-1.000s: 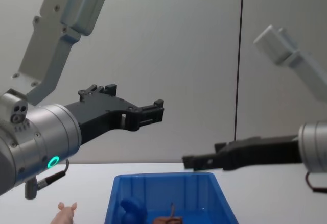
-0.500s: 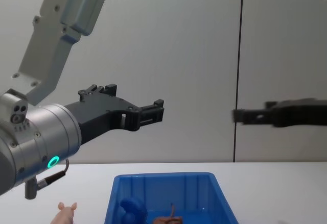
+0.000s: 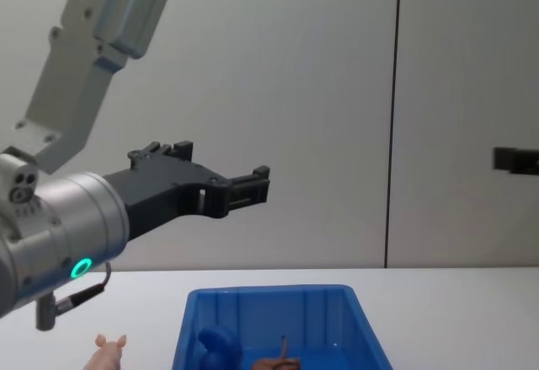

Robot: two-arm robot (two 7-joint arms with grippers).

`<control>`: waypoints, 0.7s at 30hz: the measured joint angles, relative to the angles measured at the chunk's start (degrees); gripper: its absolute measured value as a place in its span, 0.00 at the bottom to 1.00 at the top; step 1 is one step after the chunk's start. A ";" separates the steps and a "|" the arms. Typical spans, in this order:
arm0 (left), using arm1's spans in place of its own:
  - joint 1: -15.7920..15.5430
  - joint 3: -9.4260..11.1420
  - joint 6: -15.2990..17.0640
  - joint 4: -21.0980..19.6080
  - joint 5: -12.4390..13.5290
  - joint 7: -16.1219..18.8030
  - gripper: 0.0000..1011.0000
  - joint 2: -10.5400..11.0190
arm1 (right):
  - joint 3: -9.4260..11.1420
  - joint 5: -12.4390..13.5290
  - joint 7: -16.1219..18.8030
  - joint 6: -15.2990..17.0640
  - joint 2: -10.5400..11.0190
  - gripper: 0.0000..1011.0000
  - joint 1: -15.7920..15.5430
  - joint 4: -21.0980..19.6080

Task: Pick up the two dolls from the table and place them into the box.

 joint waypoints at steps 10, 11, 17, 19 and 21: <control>3.36 -1.62 2.48 -3.74 -4.24 0.83 0.99 3.76 | 2.31 2.95 -2.70 -0.94 2.11 0.99 -3.03 -2.62; 4.14 -1.96 3.14 -4.55 -5.31 1.35 0.99 4.60 | 2.40 3.05 -2.78 -0.98 2.19 0.99 -3.14 -2.71; 6.88 -3.20 5.35 -7.32 -8.96 3.13 0.99 7.56 | 3.11 3.90 -3.55 -1.26 2.79 0.99 -4.06 -3.46; 7.96 -3.70 6.33 -8.33 -10.42 3.85 0.99 8.66 | 3.22 4.06 -3.69 -1.31 2.91 0.99 -4.23 -3.62; 8.81 -4.11 7.52 -9.02 -12.04 4.39 0.99 9.50 | 3.32 4.17 -3.80 -1.35 2.99 0.99 -4.36 -3.71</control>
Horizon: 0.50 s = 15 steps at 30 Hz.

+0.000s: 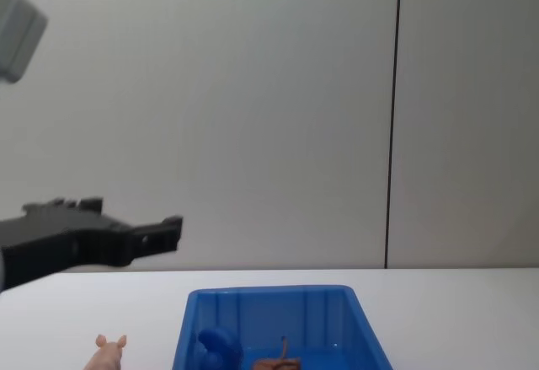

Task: Pick up the two dolls from the table and place them into the box.

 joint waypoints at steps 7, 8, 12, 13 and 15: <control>1.24 -0.94 3.41 -0.29 -4.13 0.14 0.99 1.30 | 0.31 0.41 -0.39 -0.16 0.30 0.99 -0.42 -0.38; 1.24 -1.01 3.77 -0.11 -4.50 0.00 0.99 1.30 | 0.36 0.46 -0.44 -0.18 0.35 0.99 -0.49 -0.43; 0.80 -1.28 5.52 1.35 -6.15 -1.17 0.99 1.09 | 0.47 0.60 -0.55 -0.21 0.43 0.99 -0.61 -0.55; 0.49 -1.36 6.22 2.06 -6.69 -1.66 0.99 0.91 | 0.48 0.62 -0.57 -0.21 0.44 0.99 -0.64 -0.56; 0.04 -1.46 7.02 2.97 -7.07 -2.28 0.99 0.65 | 0.50 0.66 -0.60 -0.23 0.47 0.99 -0.67 -0.59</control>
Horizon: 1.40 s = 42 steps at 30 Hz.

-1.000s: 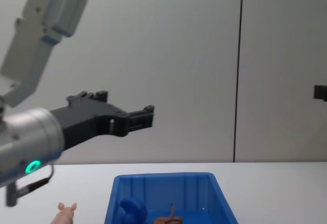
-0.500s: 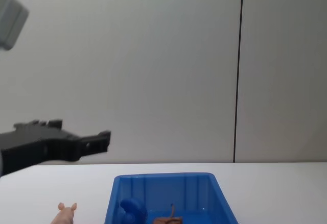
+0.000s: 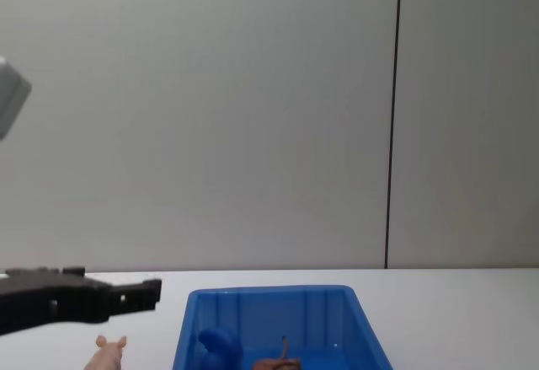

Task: Pick up the two dolls from the table and place them into the box.

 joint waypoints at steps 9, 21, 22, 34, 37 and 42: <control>-3.37 -0.30 3.98 6.04 -1.09 -3.67 0.99 -1.87 | 0.11 0.14 -0.13 -0.07 0.11 0.99 -0.15 -0.12; -7.51 -0.47 8.83 13.47 -1.50 -6.24 0.99 -4.22 | 0.18 0.20 -0.20 -0.07 0.16 0.99 -0.21 -0.19; -7.78 -0.50 9.08 13.97 -1.54 -6.29 0.99 -4.36 | 0.19 0.21 -0.21 -0.07 0.17 0.99 -0.21 -0.20; -10.58 -0.60 12.06 19.13 -1.46 -6.80 0.99 -6.08 | 0.20 0.24 -0.23 -0.07 0.19 0.99 -0.26 -0.21; -11.06 -0.53 12.50 19.98 -1.28 -6.80 0.99 -6.43 | 0.20 0.24 -0.23 -0.07 0.19 0.99 -0.25 -0.21; -11.62 -0.46 13.00 20.96 -1.08 -6.80 0.94 -6.81 | 0.20 0.23 -0.22 -0.07 0.19 0.99 -0.26 -0.21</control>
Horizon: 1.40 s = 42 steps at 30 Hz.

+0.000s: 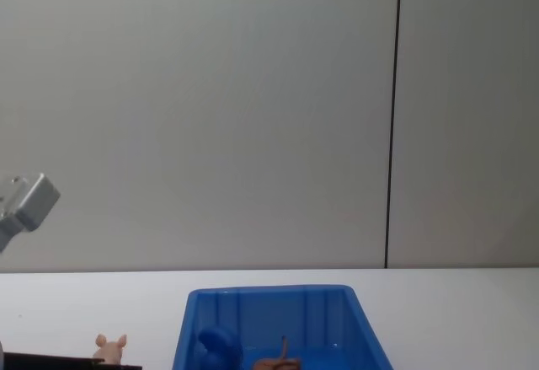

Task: Pick up the two dolls from the table and place them into the box.

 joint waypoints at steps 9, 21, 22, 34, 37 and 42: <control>-0.64 0.08 0.53 1.12 0.24 0.00 0.72 -0.42 | 0.00 0.00 0.00 0.00 0.00 0.99 0.00 0.01; -0.99 0.13 0.72 1.68 0.41 0.01 0.51 -0.65 | -0.01 0.00 0.00 0.00 0.00 0.99 0.00 0.01; -0.99 0.13 0.71 1.68 0.43 0.01 0.51 -0.64 | -0.01 0.00 0.00 0.00 0.00 0.99 0.00 0.01; -0.34 -0.13 -2.97 -0.41 1.01 0.04 0.51 -0.20 | -0.01 0.00 0.00 0.00 0.00 0.99 0.00 0.01; -0.16 -0.25 -4.41 -1.16 1.25 -0.09 0.51 -0.04 | -0.01 0.00 0.00 0.00 0.00 0.99 0.00 0.01; 0.00 -0.46 -7.24 -2.61 1.76 -1.07 0.51 0.22 | -0.01 0.00 0.00 0.00 0.00 0.99 0.00 0.01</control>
